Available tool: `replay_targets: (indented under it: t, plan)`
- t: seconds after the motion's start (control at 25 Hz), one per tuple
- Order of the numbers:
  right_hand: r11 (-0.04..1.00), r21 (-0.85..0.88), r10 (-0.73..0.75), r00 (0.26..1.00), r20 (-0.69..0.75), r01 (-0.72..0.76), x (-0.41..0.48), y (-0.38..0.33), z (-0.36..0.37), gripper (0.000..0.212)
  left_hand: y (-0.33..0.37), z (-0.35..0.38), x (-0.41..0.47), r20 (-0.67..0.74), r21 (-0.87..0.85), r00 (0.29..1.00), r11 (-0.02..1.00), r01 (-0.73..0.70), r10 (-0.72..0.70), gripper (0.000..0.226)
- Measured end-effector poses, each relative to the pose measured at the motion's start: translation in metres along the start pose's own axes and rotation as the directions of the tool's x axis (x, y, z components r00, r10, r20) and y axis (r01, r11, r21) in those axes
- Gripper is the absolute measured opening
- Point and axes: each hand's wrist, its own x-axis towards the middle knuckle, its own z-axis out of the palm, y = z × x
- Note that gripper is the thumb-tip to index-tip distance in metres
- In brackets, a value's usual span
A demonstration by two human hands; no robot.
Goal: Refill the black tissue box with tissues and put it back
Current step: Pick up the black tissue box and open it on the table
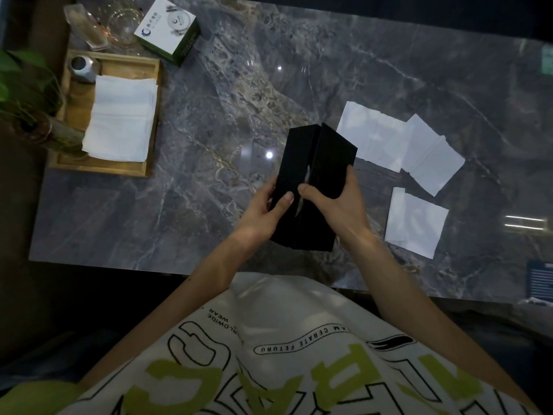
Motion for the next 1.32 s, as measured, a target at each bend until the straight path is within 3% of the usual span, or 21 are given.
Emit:
replay_targets:
  t: [0.24, 0.4, 0.6, 0.76, 0.96, 1.32]
  plan:
    - [0.998, 0.058, 0.015, 0.997, 0.071, -0.019, -0.002, 0.001, 0.0, 0.071, -0.012, -0.014, 0.003, -0.02, -0.026, 0.997, 0.997, 0.067, -0.068, 0.036]
    - [0.977, 0.192, 0.062, 0.988, 0.144, -0.09, -0.002, 0.008, -0.006, 0.052, -0.021, -0.018, 0.004, -0.101, -0.018, 0.991, 0.996, 0.09, -0.091, 0.044]
    - [0.966, 0.219, 0.078, 0.961, 0.267, -0.139, -0.002, 0.022, -0.018, 0.063, -0.032, -0.018, 0.004, -0.089, -0.005, 0.987, 0.991, 0.136, -0.136, 0.05]
    - [0.957, 0.234, 0.096, 0.947, 0.306, -0.172, 0.002, 0.033, -0.022, 0.071, -0.043, -0.02, 0.003, -0.028, 0.045, 0.989, 0.989, 0.144, -0.143, 0.051]
    - [0.94, 0.249, 0.142, 0.929, 0.342, -0.235, 0.006, 0.046, -0.025, 0.075, -0.054, -0.018, 0.004, -0.055, 0.106, 0.986, 0.981, 0.163, -0.158, 0.05]
    - [0.919, 0.302, 0.143, 0.926, 0.349, -0.255, 0.0, 0.055, -0.029, 0.068, -0.068, -0.019, 0.007, -0.066, 0.143, 0.991, 0.982, 0.121, -0.113, 0.044]
